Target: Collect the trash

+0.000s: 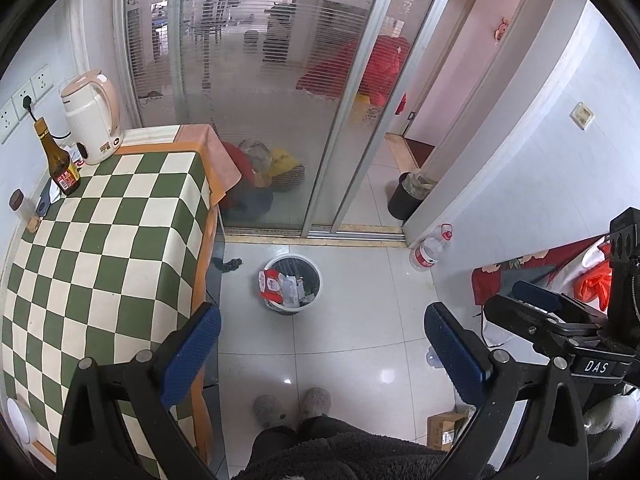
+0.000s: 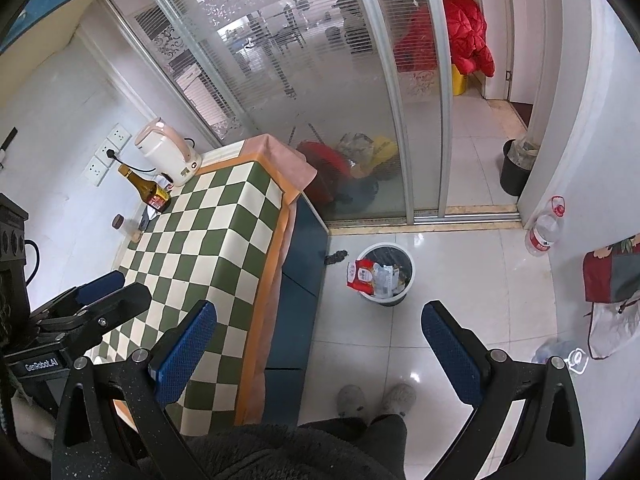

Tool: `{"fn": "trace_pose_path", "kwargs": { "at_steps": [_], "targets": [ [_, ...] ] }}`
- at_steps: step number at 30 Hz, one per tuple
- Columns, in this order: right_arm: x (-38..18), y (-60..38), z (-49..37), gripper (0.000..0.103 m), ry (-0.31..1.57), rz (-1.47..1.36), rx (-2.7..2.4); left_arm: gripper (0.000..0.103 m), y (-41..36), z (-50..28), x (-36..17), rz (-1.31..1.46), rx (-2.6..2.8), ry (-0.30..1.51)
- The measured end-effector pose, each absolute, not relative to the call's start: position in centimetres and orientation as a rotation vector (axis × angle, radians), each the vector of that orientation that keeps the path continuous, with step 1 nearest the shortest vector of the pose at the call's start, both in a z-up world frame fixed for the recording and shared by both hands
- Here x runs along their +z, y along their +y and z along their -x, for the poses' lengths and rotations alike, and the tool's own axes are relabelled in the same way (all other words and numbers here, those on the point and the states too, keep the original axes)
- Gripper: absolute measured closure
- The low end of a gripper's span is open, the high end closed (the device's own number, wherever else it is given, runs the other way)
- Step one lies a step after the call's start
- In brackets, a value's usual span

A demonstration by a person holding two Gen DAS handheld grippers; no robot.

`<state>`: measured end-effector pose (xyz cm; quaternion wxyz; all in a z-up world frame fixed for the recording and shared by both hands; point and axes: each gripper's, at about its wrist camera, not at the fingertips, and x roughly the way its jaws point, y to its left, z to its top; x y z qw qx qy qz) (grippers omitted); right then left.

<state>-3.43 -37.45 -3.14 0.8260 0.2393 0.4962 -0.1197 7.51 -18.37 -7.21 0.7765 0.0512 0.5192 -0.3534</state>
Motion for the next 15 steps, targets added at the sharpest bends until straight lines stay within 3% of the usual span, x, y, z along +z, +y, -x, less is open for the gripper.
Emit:
{"fn": "trace_pose_path", "kwargs": {
  "at_steps": [15],
  "targets": [
    [-3.14, -37.69, 3.87, 0.0, 1.061, -0.523, -0.229, 0.0, -19.14, -6.83, -7.38, -0.089, -0.776, 1.146]
  ]
}}
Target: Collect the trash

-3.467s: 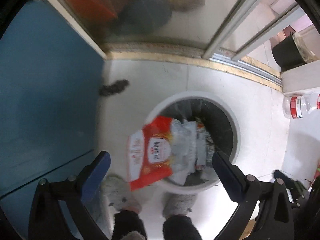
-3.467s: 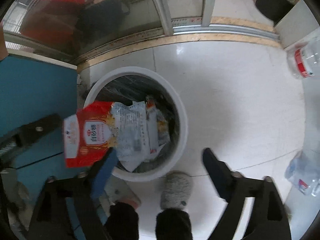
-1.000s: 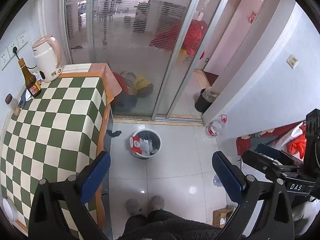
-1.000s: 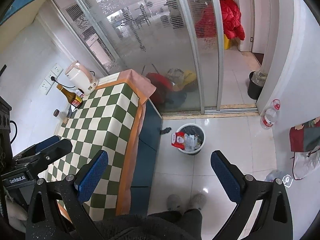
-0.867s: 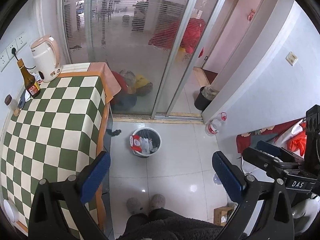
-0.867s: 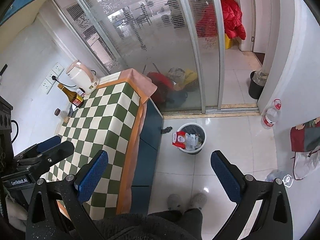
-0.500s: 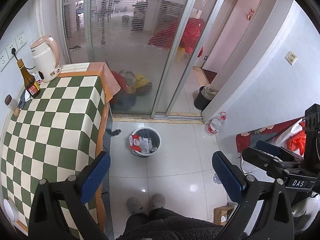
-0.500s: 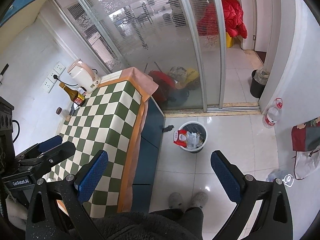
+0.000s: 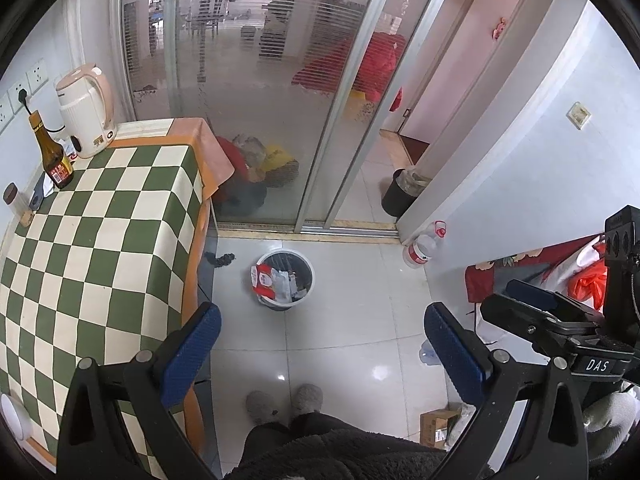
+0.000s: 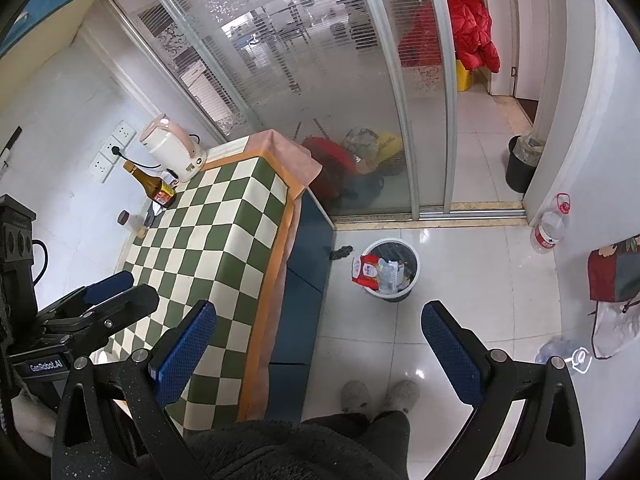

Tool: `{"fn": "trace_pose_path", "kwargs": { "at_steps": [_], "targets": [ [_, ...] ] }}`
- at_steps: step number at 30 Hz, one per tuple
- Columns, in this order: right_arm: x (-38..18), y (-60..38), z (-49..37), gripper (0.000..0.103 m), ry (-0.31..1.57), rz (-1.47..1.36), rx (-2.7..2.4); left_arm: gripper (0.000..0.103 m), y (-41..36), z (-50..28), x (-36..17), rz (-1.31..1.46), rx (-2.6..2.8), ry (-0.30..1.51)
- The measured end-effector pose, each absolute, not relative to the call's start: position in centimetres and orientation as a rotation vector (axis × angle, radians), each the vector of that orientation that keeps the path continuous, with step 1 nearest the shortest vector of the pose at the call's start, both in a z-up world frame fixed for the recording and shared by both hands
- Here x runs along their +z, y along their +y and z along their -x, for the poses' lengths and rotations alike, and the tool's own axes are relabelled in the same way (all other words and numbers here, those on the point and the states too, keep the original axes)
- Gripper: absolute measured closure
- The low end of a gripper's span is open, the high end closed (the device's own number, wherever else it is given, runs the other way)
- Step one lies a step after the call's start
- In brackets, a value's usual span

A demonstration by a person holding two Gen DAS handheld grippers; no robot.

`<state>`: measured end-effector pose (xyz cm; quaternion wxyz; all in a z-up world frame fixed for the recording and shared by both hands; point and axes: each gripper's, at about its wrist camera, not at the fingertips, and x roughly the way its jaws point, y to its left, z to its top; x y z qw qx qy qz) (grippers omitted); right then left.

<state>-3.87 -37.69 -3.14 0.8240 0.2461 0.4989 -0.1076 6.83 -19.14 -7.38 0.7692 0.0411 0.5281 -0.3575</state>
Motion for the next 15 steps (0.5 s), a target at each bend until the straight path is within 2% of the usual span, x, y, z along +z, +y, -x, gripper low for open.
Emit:
{"fn": "trace_pose_path", "kwargs": {
  "at_steps": [15],
  "targets": [
    [-3.54, -38.16, 4.21, 0.0, 1.074, -0.532, -0.213, 0.0, -19.14, -6.38, -7.83, -0.064, -0.773, 1.167]
  ]
}}
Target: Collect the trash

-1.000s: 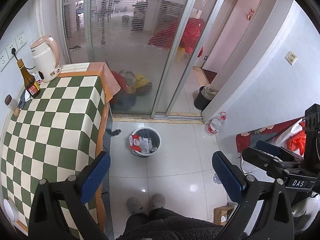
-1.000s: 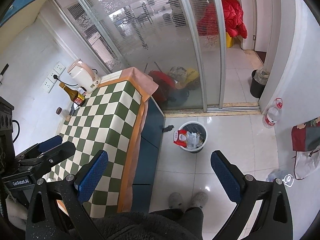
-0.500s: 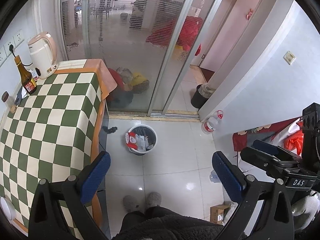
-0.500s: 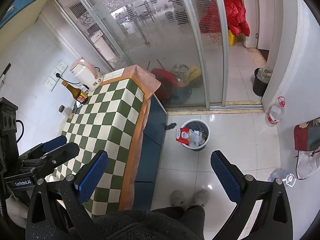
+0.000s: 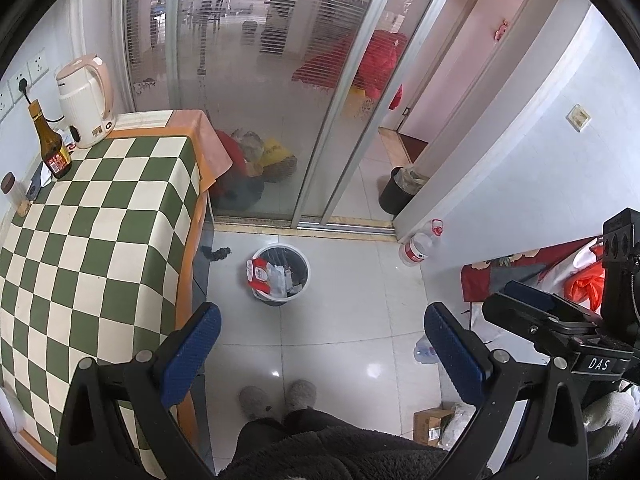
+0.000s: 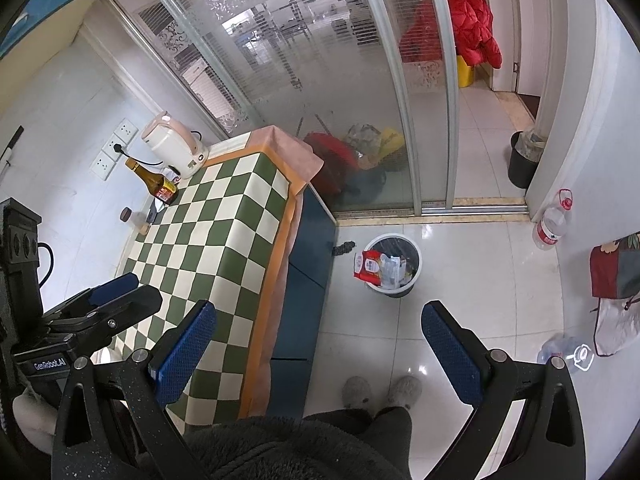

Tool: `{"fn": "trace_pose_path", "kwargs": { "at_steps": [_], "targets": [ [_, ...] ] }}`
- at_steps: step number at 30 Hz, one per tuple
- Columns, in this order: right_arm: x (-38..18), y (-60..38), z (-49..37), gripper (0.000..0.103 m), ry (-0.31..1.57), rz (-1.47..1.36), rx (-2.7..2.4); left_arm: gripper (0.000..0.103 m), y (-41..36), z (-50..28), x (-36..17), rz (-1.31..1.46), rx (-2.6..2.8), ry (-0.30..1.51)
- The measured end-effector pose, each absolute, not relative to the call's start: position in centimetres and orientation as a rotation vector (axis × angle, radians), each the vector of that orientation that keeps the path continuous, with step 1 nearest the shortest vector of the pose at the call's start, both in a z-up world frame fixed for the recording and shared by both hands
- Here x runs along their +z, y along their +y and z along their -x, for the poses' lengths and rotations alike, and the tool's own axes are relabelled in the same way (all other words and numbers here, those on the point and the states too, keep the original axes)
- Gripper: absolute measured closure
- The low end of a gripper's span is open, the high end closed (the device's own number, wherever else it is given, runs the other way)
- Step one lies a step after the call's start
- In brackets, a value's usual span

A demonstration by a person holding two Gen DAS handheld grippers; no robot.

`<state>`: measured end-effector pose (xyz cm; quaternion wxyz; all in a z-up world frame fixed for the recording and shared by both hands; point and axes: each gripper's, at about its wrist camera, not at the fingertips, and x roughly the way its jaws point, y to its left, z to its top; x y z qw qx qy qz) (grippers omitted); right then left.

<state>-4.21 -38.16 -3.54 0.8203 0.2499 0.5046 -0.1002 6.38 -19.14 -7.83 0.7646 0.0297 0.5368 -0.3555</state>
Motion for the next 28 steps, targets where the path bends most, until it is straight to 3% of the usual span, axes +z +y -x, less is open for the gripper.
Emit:
{"fn": "trace_pose_path", "kwargs": {
  "at_steps": [28],
  "targets": [
    [-3.83, -38.63, 4.48, 0.0, 1.078, -0.54, -0.215, 0.0, -19.84, -6.05, -7.79, -0.065, -0.783, 1.158]
  ]
}}
